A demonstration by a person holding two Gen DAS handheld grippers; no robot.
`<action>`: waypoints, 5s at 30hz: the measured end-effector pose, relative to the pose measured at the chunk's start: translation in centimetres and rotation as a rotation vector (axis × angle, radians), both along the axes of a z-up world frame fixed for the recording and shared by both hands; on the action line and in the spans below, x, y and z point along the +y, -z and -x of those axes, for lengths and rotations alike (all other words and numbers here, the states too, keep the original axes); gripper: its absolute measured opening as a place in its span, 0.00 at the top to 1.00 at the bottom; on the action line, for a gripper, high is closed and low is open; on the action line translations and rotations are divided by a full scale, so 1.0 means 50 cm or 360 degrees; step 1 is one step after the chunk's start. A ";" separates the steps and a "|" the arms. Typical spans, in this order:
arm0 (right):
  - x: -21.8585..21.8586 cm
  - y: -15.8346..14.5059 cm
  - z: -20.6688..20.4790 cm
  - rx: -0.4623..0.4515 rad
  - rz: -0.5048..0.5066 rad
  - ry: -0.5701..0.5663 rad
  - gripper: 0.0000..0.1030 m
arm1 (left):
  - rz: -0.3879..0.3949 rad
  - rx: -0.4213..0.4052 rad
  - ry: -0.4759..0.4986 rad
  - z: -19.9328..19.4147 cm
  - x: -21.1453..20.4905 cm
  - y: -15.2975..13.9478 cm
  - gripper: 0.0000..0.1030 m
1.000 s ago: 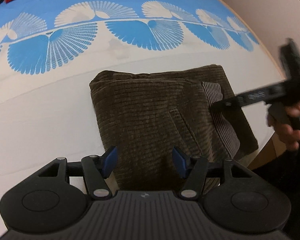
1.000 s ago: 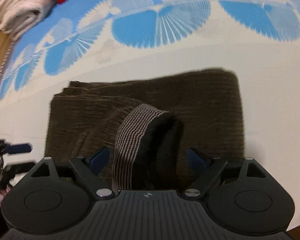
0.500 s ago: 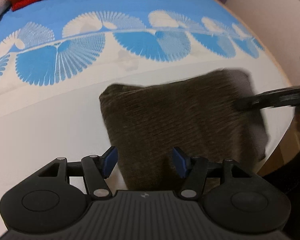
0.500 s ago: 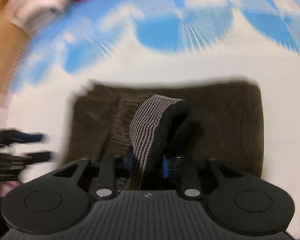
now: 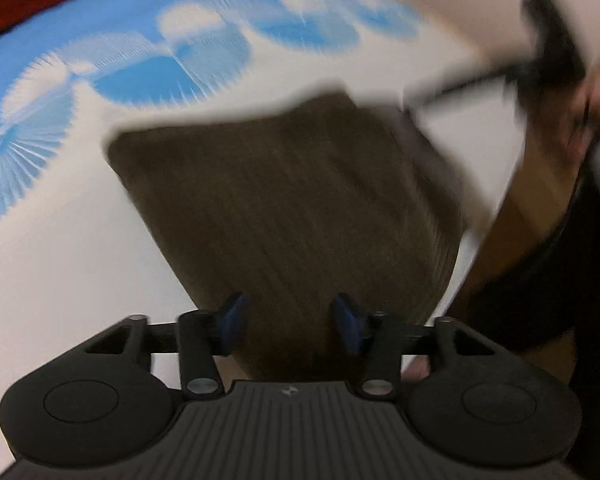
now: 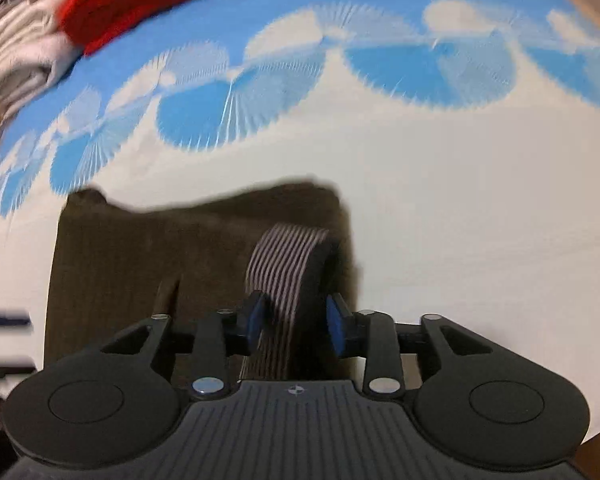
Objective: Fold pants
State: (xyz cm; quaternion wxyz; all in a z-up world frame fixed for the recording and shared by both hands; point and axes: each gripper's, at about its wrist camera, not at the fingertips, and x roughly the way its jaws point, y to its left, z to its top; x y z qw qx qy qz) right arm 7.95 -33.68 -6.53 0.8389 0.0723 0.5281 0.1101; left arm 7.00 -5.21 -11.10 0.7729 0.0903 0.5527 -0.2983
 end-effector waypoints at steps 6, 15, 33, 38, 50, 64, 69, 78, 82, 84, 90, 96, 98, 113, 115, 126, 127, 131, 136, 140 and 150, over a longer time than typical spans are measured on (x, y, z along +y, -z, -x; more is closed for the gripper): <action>0.049 0.002 0.046 0.0037 -0.0176 -0.0534 0.62 | -0.0160 0.0084 0.0031 -0.013 -0.025 0.046 0.51; 0.075 0.070 0.073 0.0150 0.0180 -0.0807 0.71 | 0.0015 -0.0263 -0.0529 -0.137 0.024 -0.019 0.51; -0.045 0.124 -0.057 0.0308 -0.0297 -0.0040 0.16 | 0.0199 0.0430 -0.1005 -0.198 0.101 0.117 0.13; -0.004 0.169 -0.058 0.0439 -0.0239 -0.0187 0.03 | 0.0244 0.0447 -0.0931 -0.202 0.093 0.142 0.13; 0.017 0.136 -0.089 0.0348 -0.0241 -0.0212 0.41 | 0.0237 0.0274 -0.0762 -0.235 0.058 0.122 0.55; 0.131 -0.016 -0.217 -0.0319 -0.0343 -0.0217 0.53 | 0.0190 -0.0464 -0.1022 -0.337 0.149 -0.037 0.50; 0.164 0.018 -0.268 -0.0378 -0.0021 0.0118 0.40 | 0.0100 -0.0433 -0.1268 -0.352 0.188 -0.017 0.49; 0.212 0.084 -0.257 -0.0125 0.0128 -0.0261 0.39 | -0.0131 -0.0155 -0.0752 -0.323 0.077 0.081 0.41; 0.182 0.119 -0.258 -0.0010 0.0105 -0.0161 0.22 | -0.0305 -0.0255 -0.0716 -0.303 0.038 0.085 0.36; 0.176 0.097 -0.250 -0.0059 0.0096 -0.0134 0.23 | -0.0296 -0.0288 -0.0797 -0.292 0.035 0.058 0.33; 0.190 -0.006 -0.189 -0.0359 0.0160 -0.0089 0.23 | -0.0311 -0.0469 -0.0960 -0.240 0.015 -0.048 0.17; 0.170 -0.134 -0.087 -0.0592 0.0127 0.0004 0.08 | -0.0223 -0.0587 -0.1104 -0.161 0.007 -0.165 0.13; 0.167 -0.158 -0.047 -0.0657 0.0132 0.0015 0.02 | -0.0221 -0.0654 -0.1115 -0.119 -0.005 -0.197 0.13; 0.196 -0.133 0.046 -0.0547 0.0297 0.0136 0.01 | -0.0257 -0.0619 -0.1195 -0.011 -0.049 -0.181 0.00; 0.196 -0.119 0.033 -0.0476 0.0265 0.0184 0.01 | -0.0198 -0.0534 -0.1260 -0.020 -0.038 -0.170 0.00; 0.255 -0.090 0.032 -0.0413 0.0280 0.0070 0.01 | -0.0208 -0.0484 -0.1291 -0.041 -0.030 -0.152 0.00; 0.255 -0.088 0.029 -0.0408 0.0280 0.0071 0.01 | -0.0209 -0.0482 -0.1288 -0.043 -0.029 -0.151 0.00; 0.255 -0.083 0.021 -0.0383 0.0270 0.0082 0.01 | -0.0211 -0.0479 -0.1285 -0.044 -0.026 -0.150 0.00; 0.263 -0.080 0.022 -0.0386 0.0274 0.0057 0.01 | -0.0216 -0.0479 -0.1277 -0.044 -0.029 -0.149 0.00; 0.265 -0.080 0.023 -0.0390 0.0287 0.0038 0.01 | -0.0217 -0.0480 -0.1267 -0.043 -0.032 -0.150 0.00; 0.265 -0.081 0.023 -0.0391 0.0295 0.0036 0.01 | -0.0218 -0.0479 -0.1254 -0.043 -0.040 -0.149 0.00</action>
